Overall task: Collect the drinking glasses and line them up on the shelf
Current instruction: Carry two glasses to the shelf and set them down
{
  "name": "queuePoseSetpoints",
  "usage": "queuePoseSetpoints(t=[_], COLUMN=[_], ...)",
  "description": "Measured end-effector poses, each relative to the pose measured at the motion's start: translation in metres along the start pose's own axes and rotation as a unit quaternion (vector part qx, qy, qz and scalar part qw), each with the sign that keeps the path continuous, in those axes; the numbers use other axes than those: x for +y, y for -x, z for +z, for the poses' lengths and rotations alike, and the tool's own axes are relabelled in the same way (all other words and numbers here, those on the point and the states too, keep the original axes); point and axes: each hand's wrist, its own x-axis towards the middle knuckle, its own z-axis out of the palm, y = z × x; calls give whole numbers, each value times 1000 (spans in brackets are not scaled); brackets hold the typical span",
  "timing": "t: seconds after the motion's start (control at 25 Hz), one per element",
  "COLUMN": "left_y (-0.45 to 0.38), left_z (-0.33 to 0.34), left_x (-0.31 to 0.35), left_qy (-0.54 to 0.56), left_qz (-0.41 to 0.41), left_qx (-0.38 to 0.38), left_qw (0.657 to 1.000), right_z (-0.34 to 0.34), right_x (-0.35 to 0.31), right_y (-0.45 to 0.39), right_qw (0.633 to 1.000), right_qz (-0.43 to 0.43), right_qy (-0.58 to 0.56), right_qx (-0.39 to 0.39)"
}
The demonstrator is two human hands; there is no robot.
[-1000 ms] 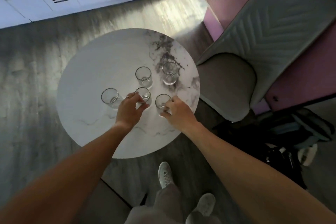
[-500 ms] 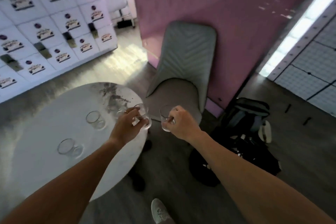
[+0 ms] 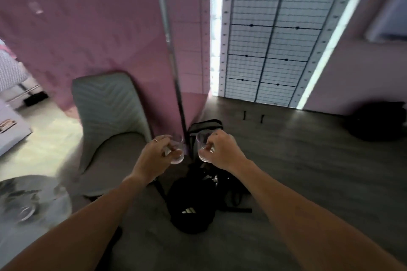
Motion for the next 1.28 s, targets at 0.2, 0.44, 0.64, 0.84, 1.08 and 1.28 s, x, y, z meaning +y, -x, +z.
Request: queuePoseSetpoints(t=[0.2, 0.44, 0.64, 0.84, 1.08, 1.28], left_y=[-46, -104, -159, -213, -262, -294], left_z=[81, 174, 262, 330, 387, 432], left_x=[95, 187, 266, 336, 404, 450], left_qy=[36, 87, 107, 137, 150, 160], left_qz=[78, 172, 239, 304, 351, 371], left_qx=[-65, -171, -243, -298, -330, -341], left_qw=[994, 966, 934, 894, 863, 849], right_z=[-84, -159, -215, -265, -308, -343], right_x=[91, 178, 246, 296, 341, 389], right_y=[53, 105, 130, 133, 128, 126], right_qw=[992, 969, 935, 901, 870, 858], right_qz=[90, 186, 274, 346, 393, 408], right_qy=[5, 22, 37, 56, 59, 60], right_qx=[84, 161, 222, 255, 291, 307])
